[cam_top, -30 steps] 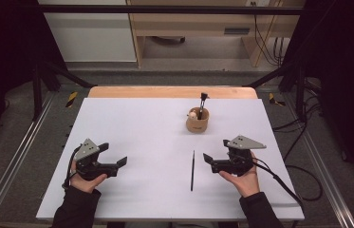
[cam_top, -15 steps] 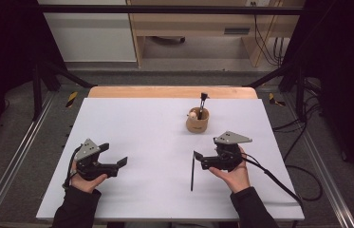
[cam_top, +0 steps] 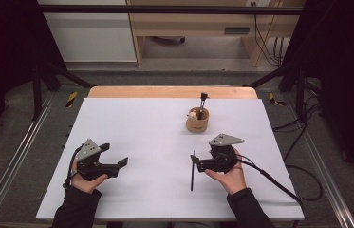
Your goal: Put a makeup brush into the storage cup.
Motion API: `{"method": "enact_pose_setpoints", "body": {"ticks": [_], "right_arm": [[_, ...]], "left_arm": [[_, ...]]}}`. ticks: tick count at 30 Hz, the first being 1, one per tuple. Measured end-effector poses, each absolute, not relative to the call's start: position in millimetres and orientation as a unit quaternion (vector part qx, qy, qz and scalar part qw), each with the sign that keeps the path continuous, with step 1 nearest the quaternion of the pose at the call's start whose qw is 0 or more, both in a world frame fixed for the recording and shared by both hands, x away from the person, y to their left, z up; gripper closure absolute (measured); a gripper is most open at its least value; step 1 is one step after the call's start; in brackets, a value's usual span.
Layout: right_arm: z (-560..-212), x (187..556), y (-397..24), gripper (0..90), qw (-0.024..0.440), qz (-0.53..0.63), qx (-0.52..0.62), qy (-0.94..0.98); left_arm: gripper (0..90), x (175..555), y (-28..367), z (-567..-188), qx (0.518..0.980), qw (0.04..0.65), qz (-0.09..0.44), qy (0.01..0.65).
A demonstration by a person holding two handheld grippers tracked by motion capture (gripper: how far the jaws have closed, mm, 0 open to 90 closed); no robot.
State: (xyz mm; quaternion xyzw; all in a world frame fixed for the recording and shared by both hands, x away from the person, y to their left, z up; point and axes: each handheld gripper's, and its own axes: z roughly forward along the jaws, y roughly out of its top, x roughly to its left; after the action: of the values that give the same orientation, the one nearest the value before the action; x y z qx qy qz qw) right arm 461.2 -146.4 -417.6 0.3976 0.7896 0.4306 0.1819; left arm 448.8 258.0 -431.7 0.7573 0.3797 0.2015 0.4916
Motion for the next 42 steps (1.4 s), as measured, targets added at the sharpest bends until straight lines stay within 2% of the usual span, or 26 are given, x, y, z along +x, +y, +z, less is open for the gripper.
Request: {"method": "enact_pose_setpoints", "body": {"ticks": [20, 33, 42], "right_arm": [[-444.6, 462.8, -131.9, 21.9, 0.163, 0.378, 0.391, 0.823], [-462.3, 464.2, -122.9, 32.8, 0.155, 0.354, 0.390, 0.836], [-469.8, 465.4, -120.5, 44.0, 0.157, 0.334, 0.384, 0.846]], "left_arm": [[6.1, 447.5, 254.7, -430.7, 0.761, 0.491, 0.204, 0.372], [6.2, 447.8, 253.3, -431.1, 0.765, 0.488, 0.203, 0.368], [6.2, 448.3, 254.3, -432.3, 0.765, 0.487, 0.204, 0.370]]}}
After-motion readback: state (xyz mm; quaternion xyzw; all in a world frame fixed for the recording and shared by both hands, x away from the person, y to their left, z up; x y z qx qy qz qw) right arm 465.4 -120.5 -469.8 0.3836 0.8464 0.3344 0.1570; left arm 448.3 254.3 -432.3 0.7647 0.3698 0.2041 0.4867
